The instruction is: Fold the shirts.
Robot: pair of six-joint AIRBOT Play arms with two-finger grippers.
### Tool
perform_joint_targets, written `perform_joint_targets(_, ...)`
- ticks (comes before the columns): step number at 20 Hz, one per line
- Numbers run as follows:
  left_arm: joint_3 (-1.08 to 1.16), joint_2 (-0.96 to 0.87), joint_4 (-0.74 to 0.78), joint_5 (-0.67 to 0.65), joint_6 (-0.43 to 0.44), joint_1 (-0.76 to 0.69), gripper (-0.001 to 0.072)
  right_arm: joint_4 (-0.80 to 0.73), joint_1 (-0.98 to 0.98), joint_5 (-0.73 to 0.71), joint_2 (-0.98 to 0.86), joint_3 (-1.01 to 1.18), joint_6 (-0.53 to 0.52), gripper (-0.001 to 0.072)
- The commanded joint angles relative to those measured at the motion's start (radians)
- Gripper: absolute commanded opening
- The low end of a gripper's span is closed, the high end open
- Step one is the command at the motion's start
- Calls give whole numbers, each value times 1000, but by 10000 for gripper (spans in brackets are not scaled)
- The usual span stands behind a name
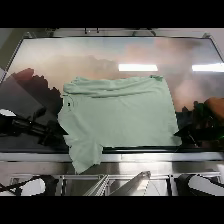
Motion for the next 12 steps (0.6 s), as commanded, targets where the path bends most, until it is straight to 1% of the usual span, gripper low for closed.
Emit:
perform_joint_targets(1,-94,5,3,61,-9,-86,588,14,23,-32,-1,-12,-8,282)
perform_joint_targets(2,-106,5,4,71,-10,-118,588,15,28,-32,-1,-12,-8,264)
perform_joint_targets(3,-115,5,4,83,-10,-151,587,15,29,-32,-1,-12,-8,276)
perform_joint_targets(4,-116,5,7,100,-10,-177,588,16,29,-31,-1,-12,-7,370)
perform_joint_targets(5,-114,5,7,129,-10,-196,587,22,27,-26,0,-11,-7,416)
perform_joint_targets(7,-114,5,5,207,-10,-212,586,23,25,-3,0,-3,-7,362)
perform_joint_targets(8,-114,5,4,246,-10,-212,534,22,25,8,0,1,-7,362)
perform_joint_targets(9,-114,5,4,270,-9,-208,385,23,25,19,0,3,0,361)
perform_joint_targets(10,-114,5,4,278,-8,-203,214,23,25,22,0,4,8,358)
perform_joint_targets(11,-114,5,4,278,-4,-195,54,26,26,24,0,4,8,274)
perform_joint_targets(12,-114,5,3,277,-1,-185,15,44,26,35,0,4,8,69)
